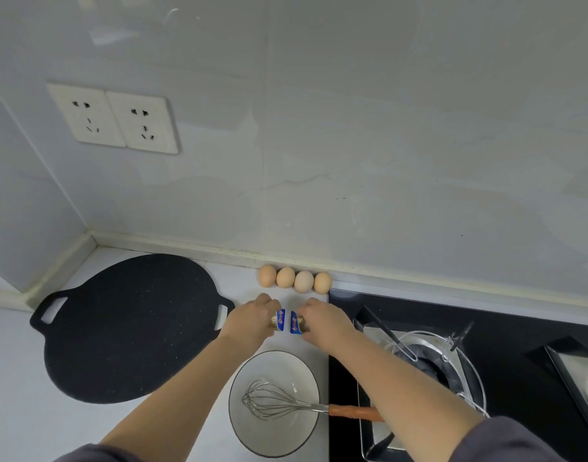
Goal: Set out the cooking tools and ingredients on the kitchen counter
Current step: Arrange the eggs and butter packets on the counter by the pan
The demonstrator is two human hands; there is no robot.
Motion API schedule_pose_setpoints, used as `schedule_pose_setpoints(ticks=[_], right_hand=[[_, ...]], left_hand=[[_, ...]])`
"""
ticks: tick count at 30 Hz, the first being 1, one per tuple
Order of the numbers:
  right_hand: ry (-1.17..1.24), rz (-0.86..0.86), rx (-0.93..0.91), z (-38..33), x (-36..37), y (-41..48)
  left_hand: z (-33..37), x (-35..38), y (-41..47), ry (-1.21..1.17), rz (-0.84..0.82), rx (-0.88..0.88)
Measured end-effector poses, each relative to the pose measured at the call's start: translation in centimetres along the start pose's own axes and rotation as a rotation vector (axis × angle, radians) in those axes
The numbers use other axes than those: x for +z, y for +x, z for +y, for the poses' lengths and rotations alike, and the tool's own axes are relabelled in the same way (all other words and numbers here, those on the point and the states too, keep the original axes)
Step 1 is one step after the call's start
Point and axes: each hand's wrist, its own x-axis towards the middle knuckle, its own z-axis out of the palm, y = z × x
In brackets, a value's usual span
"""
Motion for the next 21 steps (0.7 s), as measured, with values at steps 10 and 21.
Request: schedule_pose_setpoints(ticks=[10,21], right_hand=[[0.525,-0.307,0.027,-1.3,-2.3,-5.3],[0.415,-0.146,-0.029,-2.3,-1.6,-7.8]], left_hand=[[-0.4,-0.7,-6.8,-0.431,-0.069,-0.253],[1.7,0.0,-10.9,-0.418,0.100,-0.392]])
